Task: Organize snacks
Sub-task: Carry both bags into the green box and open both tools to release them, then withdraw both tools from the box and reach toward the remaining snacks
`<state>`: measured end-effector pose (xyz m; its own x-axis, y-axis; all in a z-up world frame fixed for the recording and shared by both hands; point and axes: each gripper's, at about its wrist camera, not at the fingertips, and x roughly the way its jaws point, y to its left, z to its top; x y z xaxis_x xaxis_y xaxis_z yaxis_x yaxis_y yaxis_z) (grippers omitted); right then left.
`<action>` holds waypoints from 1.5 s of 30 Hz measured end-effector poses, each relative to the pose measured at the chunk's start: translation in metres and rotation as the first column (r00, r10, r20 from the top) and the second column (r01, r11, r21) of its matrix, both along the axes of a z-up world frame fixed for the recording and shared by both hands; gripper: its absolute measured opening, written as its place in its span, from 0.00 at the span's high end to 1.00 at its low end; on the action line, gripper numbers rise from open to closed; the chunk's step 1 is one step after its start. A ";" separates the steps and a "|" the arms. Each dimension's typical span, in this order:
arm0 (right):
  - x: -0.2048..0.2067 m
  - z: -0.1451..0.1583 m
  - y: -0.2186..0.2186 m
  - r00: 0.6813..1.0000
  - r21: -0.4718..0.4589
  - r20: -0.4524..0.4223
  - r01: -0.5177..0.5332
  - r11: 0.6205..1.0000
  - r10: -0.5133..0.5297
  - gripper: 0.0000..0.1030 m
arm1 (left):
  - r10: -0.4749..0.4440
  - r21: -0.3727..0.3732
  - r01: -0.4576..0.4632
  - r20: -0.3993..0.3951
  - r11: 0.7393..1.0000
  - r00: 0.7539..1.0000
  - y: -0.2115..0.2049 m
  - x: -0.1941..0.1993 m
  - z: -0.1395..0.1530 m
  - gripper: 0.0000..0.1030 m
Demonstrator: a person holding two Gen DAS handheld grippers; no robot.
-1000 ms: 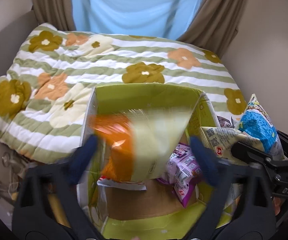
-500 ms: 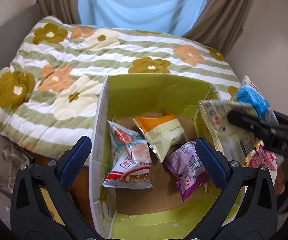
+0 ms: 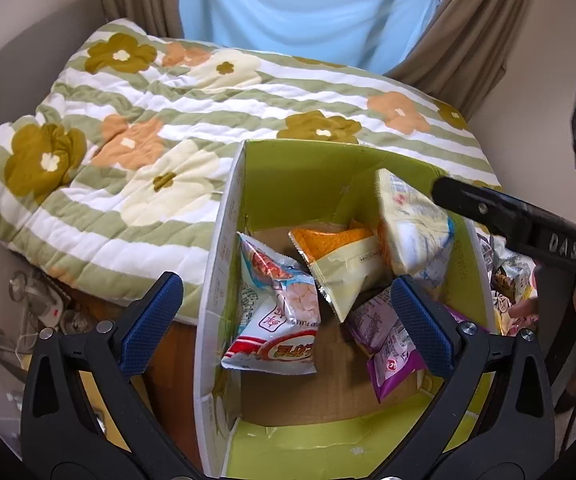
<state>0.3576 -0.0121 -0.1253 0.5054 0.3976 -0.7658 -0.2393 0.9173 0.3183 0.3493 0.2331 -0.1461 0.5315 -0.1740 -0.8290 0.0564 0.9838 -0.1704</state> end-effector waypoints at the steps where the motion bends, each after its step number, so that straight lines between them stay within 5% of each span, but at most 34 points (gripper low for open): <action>1: -0.006 0.002 -0.002 1.000 -0.029 0.019 0.009 1.000 -0.009 0.00 | -0.001 0.000 0.001 -0.001 1.000 1.000 -0.001 -0.001 0.000 0.00; 16: -0.065 0.039 -0.016 0.996 -0.046 0.078 0.046 0.998 -0.042 0.00 | -0.083 -0.005 0.084 0.056 0.996 0.995 -0.019 -0.034 0.031 0.00; 27: -0.112 0.071 -0.058 0.982 -0.053 0.118 0.155 0.987 -0.147 0.00 | -0.222 -0.033 0.227 0.121 0.973 0.968 -0.076 -0.062 0.055 0.00; 37: -0.165 0.093 -0.158 0.968 -0.085 0.188 0.186 0.979 -0.168 0.00 | -0.264 -0.052 0.276 0.164 0.960 0.950 -0.173 -0.103 0.062 0.00; 45: -0.203 0.071 -0.266 0.976 -0.214 0.161 0.183 0.960 -0.150 0.00 | -0.279 -0.101 0.289 0.107 0.952 0.954 -0.282 -0.131 0.037 0.00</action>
<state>0.1544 -0.2783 -0.0539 0.6592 0.1234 -0.7417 -0.1049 0.9919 0.0718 0.2181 -0.0490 -0.1090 0.5179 -0.4193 -0.7456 0.3507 0.8991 -0.2620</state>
